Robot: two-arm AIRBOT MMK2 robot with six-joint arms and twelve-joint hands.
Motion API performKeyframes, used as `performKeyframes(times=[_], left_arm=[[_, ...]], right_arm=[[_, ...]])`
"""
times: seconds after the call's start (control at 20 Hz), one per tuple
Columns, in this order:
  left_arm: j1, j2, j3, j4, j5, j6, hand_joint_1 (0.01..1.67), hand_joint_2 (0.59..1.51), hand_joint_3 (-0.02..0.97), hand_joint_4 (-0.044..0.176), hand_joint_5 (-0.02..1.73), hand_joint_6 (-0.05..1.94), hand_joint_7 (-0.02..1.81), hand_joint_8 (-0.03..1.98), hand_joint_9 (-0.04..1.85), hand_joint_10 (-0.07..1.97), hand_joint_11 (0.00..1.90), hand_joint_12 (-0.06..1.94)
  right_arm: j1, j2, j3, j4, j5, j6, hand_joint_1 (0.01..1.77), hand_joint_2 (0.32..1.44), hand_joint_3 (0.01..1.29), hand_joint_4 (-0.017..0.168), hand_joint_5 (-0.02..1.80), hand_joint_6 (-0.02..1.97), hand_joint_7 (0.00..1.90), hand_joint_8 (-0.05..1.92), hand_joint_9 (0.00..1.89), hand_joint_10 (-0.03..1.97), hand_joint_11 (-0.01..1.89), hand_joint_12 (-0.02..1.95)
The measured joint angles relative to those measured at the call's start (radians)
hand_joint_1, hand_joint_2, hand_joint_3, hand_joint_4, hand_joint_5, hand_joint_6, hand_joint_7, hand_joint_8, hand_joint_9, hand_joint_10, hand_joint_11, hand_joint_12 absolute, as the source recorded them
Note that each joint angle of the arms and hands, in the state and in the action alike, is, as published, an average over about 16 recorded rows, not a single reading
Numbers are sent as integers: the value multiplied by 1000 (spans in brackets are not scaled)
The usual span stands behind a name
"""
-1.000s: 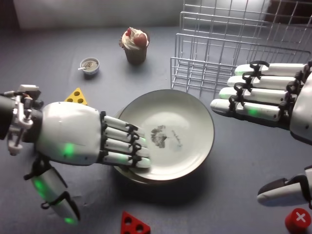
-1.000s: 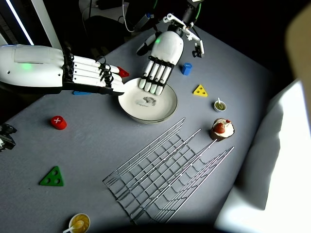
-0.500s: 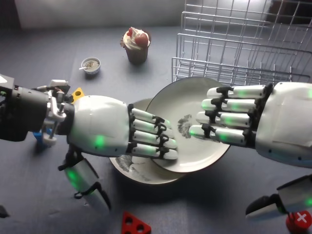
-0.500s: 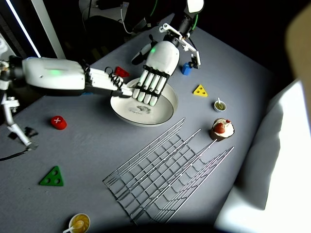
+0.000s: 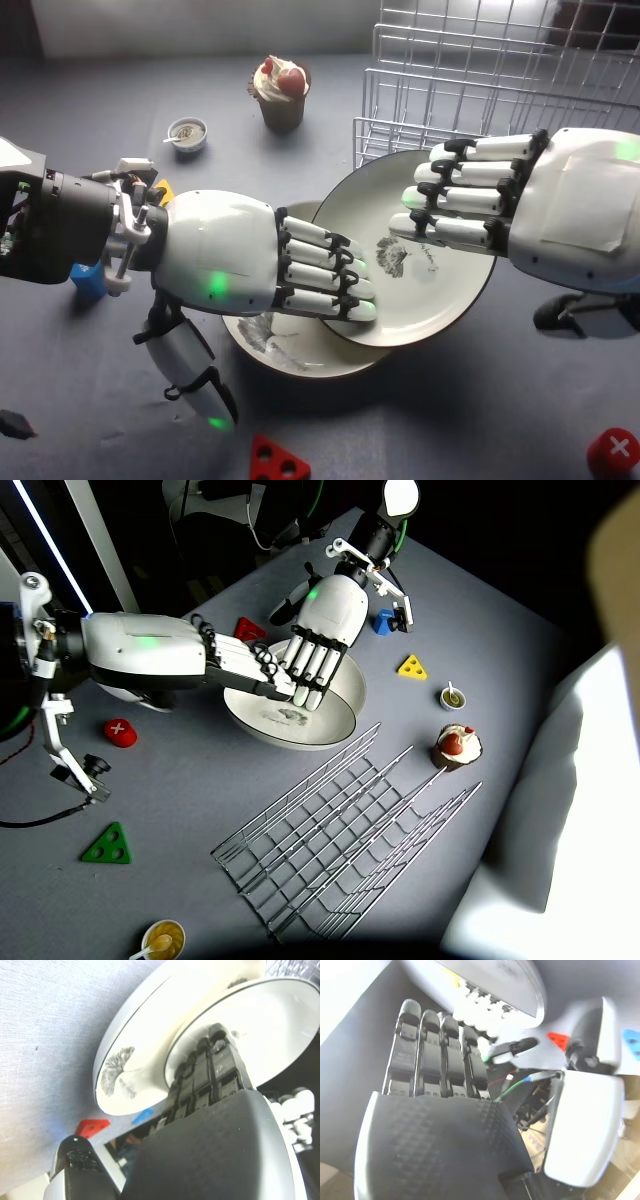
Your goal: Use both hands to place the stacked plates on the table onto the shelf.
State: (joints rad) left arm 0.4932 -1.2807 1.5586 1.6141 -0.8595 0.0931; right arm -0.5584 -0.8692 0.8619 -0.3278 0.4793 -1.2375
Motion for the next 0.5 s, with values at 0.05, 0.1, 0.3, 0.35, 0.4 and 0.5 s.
performKeyframes(times=[0.05,0.1,0.3,0.35,0.4,0.5], left_arm=[[0,-1,1,0,-1,0,114,886,0,-10,21,-34,37,-23,85,-8,104,22],[-1,-1,3,0,-1,0,116,886,0,-10,21,-34,37,-23,85,-9,103,21],[-1,-3,8,0,-5,0,121,886,-1,-10,20,-34,37,-23,84,-9,100,21],[-1,-3,9,-1,-6,0,122,886,0,-10,21,-34,37,-23,84,-9,100,21],[-1,-3,10,-1,-7,0,123,886,0,-10,21,-34,37,-23,84,-9,99,21],[-1,-4,12,-1,-8,0,124,887,0,-10,21,-34,37,-23,85,-9,99,21]], right_arm=[[4,-11,11,4,-2,0,883,824,16,3,210,11,241,1,262,-5,328,34],[7,-22,22,9,-4,0,933,830,16,3,222,11,250,1,271,-5,338,39],[17,-69,68,30,-9,0,1081,853,16,3,284,11,289,2,306,-5,368,56],[18,-82,79,36,-9,0,1103,858,15,3,296,11,294,2,310,-4,373,61],[19,-94,90,42,-10,0,1118,863,15,3,307,11,299,2,313,-4,377,65],[20,-119,111,55,-11,-3,1144,873,15,3,328,11,305,2,316,-4,384,74]])
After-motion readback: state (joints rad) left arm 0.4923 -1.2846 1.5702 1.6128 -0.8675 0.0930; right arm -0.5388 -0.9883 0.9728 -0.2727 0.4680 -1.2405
